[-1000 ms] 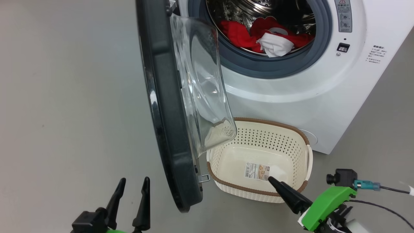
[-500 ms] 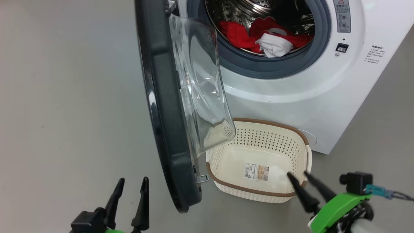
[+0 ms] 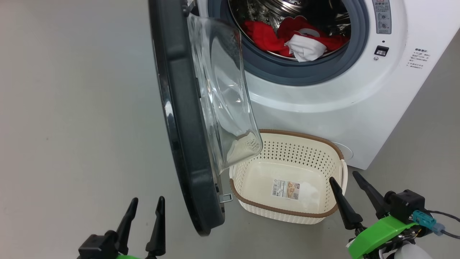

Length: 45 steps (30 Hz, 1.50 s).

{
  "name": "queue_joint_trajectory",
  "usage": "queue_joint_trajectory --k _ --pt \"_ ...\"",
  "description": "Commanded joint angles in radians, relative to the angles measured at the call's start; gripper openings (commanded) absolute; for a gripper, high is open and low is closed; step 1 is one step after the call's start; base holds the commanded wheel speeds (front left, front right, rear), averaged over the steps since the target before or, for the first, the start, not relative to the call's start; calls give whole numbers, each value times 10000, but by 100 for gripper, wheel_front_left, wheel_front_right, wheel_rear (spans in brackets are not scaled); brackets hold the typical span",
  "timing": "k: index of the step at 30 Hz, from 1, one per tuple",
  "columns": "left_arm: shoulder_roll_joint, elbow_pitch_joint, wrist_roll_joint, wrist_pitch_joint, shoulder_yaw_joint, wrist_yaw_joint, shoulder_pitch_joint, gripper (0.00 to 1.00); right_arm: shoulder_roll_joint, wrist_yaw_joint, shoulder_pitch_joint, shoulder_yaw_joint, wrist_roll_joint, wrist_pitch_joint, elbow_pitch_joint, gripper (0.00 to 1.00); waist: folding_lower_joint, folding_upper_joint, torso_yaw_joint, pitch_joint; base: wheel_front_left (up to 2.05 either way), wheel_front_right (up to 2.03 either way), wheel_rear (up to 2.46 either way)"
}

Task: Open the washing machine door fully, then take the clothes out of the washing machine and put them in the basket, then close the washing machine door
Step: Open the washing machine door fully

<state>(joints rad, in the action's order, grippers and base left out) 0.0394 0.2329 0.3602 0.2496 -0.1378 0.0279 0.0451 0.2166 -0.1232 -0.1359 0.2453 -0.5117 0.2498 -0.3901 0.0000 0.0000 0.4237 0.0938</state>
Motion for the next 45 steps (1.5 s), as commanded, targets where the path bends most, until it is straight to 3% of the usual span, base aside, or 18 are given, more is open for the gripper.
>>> queue_joint_trajectory --k 1,8,22,23,24,25,26,32,38,42,45 --pt "108 -249 -72 122 335 18 276 100 -85 -75 99 -70 352 119 395 100 0 0 2 6 0 0 0" --pt "108 -292 -78 122 329 27 315 100 -629 -75 645 -985 1444 119 951 100 0 0 20 66 0 0 0" --pt "108 -318 -107 122 332 58 320 100 -849 -75 853 -1268 1791 120 1024 100 0 0 -28 42 0 0 0" --pt "108 -323 -108 122 329 59 318 92 -852 -75 855 -1281 1804 120 1030 100 0 0 -26 35 0 0 0" --pt "108 -335 -103 122 331 54 317 49 -858 -75 860 -1288 1811 120 1034 100 0 0 -25 25 0 0 0" --pt "108 -372 -80 122 347 44 320 16 -862 -75 869 -1288 1821 120 1035 100 0 0 -22 10 0 0 0" --pt "108 -434 -86 122 371 39 328 0 -864 -75 879 -1287 1833 120 1042 100 0 0 -17 -5 0 0 0" --pt "108 -1189 -118 122 625 -3 436 0 -890 -75 909 -1280 1864 120 1067 100 0 0 -19 -34 0 0 0" --pt "108 -3105 -264 122 842 -170 764 0 -887 -75 907 -1236 1860 120 1085 100 0 0 -46 -36 0 0 0" --pt "108 -4482 -290 122 422 -331 944 0 -886 -75 904 -1198 1853 120 1105 100 0 0 -86 -40 0 0 0" --pt "108 -4950 -512 122 -413 -209 955 0 -888 -75 884 -1142 1839 120 1112 100 0 0 -120 -15 0 0 0"
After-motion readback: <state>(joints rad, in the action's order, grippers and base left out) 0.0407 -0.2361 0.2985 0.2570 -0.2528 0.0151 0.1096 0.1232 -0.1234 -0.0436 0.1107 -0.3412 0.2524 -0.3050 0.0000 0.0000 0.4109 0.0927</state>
